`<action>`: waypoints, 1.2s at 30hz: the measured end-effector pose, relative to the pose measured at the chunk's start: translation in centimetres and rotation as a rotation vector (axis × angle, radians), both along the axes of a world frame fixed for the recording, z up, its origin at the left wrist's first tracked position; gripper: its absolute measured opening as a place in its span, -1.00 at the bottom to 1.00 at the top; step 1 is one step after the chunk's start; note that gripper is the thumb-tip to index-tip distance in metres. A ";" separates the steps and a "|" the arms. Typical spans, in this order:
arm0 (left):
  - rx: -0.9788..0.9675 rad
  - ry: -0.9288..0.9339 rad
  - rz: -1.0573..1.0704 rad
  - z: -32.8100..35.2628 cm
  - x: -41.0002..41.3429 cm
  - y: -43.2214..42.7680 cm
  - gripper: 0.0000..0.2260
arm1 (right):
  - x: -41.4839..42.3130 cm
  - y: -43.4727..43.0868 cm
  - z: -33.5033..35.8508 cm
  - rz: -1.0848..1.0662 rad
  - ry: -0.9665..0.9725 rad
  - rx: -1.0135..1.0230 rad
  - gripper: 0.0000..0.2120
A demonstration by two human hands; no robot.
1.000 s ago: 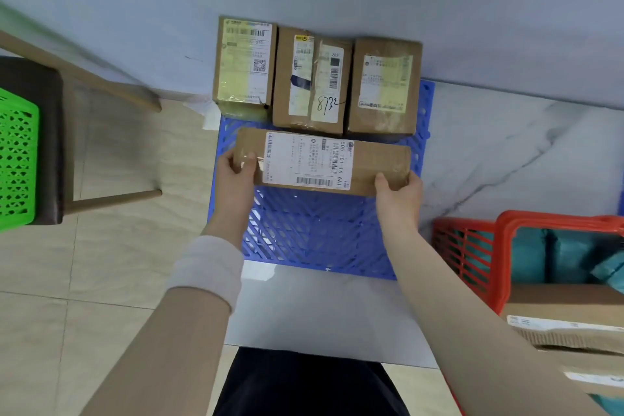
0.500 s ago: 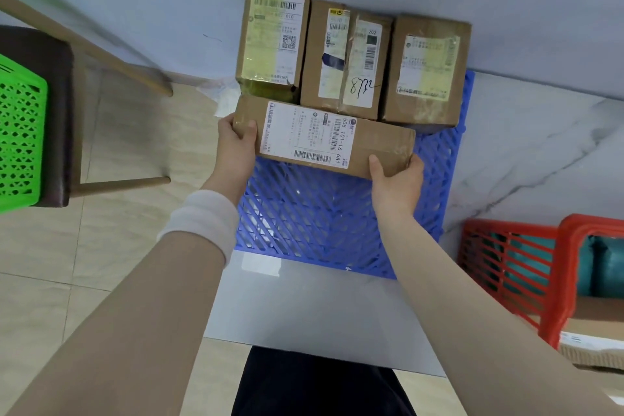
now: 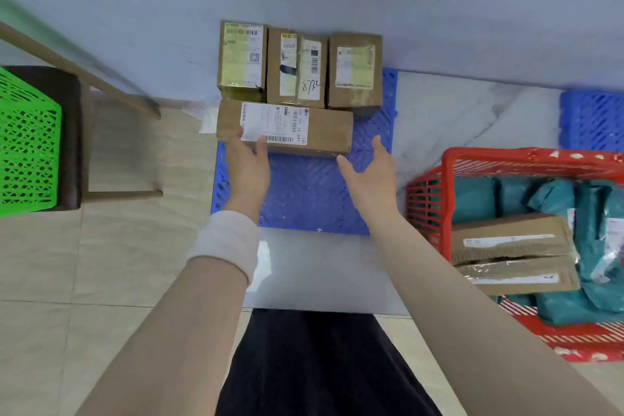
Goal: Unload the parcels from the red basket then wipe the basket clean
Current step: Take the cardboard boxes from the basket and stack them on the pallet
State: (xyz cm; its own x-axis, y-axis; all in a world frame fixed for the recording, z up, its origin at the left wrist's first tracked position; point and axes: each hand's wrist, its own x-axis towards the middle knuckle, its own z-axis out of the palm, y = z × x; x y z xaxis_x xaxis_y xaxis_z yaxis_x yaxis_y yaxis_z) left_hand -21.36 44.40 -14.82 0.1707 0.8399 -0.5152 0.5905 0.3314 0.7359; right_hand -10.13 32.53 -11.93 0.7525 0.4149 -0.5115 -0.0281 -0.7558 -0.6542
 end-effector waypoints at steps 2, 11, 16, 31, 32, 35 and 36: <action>0.001 -0.026 -0.062 2.4 1.0 -3.3 -0.58 | -0.4 -2.1 2.5 0.005 -0.018 0.047 -0.32; 0.207 -0.050 -0.266 8.9 8.0 -16.4 -0.66 | 4.6 -13.2 8.8 0.082 -0.216 0.171 -0.48; 0.239 -0.044 -0.290 8.1 13.4 -25.1 -0.66 | 10.8 -22.4 7.4 0.090 -0.137 0.105 -0.48; -0.124 0.284 -0.183 -1.5 15.4 -35.9 -0.55 | 18.3 -34.6 -2.2 0.035 0.126 -0.208 -0.39; -0.135 0.275 -0.158 -2.0 15.6 -35.7 -0.52 | 18.3 -34.5 -2.6 0.040 0.106 -0.207 -0.42; -0.162 0.317 -0.111 -2.7 16.1 -35.3 -0.44 | 18.3 -34.7 -3.0 0.050 0.074 -0.200 -0.46; -0.169 0.334 -0.104 -2.6 16.3 -35.2 -0.43 | 18.2 -34.8 -2.9 0.046 0.070 -0.193 -0.48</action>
State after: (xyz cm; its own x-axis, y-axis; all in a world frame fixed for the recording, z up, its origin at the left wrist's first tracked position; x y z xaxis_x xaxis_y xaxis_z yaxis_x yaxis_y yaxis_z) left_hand -5.11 9.18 -17.39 0.0501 0.7257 -0.6862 0.8250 0.3572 0.4380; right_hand 8.10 -2.23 -14.84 0.6949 0.3370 -0.6353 -0.0311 -0.8685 -0.4947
